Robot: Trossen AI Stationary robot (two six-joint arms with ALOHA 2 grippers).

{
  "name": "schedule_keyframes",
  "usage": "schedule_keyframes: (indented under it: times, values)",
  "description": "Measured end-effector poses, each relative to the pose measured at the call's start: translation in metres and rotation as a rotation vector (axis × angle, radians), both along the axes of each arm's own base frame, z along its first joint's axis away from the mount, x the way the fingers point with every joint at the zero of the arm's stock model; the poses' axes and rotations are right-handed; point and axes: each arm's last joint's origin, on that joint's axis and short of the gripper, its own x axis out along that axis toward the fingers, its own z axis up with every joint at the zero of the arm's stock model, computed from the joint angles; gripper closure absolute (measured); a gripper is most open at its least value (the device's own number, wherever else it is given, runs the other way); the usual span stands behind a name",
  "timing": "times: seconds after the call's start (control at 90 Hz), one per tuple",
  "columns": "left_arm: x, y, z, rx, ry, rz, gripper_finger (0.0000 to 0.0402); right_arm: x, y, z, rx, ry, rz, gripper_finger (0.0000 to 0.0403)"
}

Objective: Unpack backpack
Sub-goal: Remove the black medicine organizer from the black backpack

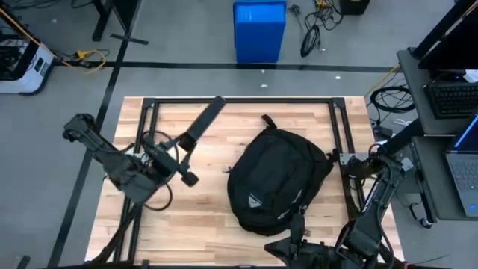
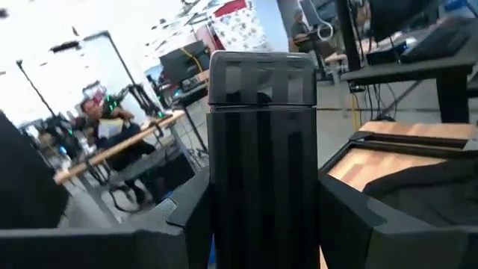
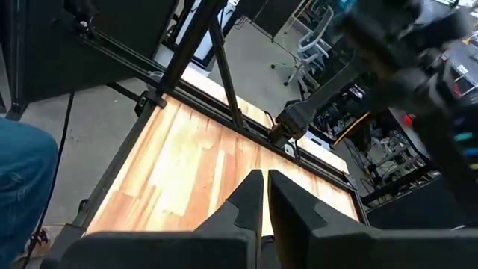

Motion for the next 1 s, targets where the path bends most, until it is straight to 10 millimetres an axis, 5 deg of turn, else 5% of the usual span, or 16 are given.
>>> schedule_keyframes:
  times: [0.522,1.0]
  values:
    - [-0.053,0.036,-0.148,-0.18,-0.208,-0.024,0.0237,0.0,0.0,0.0,0.022,-0.003,-0.007,0.0397]
    - [-0.084,0.056,-0.217,-0.245,-0.197,-0.055,0.0237,-0.002,-0.003,-0.004,0.08,0.018,-0.046,0.0397]
